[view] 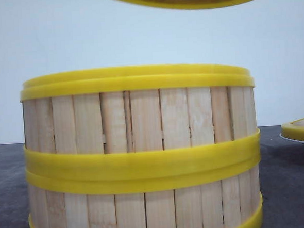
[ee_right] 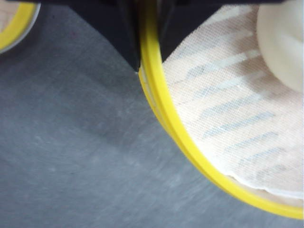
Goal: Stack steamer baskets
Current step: 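Lift the grasped basket with the right gripper above the two-basket stack, then lower the basket with the right gripper onto the top of the stack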
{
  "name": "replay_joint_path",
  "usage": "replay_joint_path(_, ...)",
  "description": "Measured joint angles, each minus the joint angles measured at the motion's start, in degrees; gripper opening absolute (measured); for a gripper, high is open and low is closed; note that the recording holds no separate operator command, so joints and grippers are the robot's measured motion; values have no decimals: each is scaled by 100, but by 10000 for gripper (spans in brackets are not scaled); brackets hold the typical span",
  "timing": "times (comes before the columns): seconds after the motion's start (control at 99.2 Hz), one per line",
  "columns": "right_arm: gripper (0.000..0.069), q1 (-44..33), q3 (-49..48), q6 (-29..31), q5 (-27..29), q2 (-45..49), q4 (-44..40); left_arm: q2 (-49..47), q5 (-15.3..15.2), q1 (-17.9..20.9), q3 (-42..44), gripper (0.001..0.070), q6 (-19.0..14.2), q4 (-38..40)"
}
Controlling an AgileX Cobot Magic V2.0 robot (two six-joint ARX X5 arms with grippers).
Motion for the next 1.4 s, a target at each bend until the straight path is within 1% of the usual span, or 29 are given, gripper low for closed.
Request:
replay_joint_path(0.222, 27, 330, 0, -177, 57, 555, 22, 0, 0, 0, 0, 239, 0, -4)
replay_joint_path(0.575, 27, 487, 0, -234, 70, 1233, 149, 0, 7, 0, 0, 239, 2, -192)
replay_joint_path(0.898, 27, 584, 0, -269, 72, 1512, 157, 0, 11, 0, 0, 239, 2, -299)
replay_joint_path(1.402, 26, 584, 0, -328, 168, 1515, 35, 0, 11, 0, 0, 239, 2, -299)
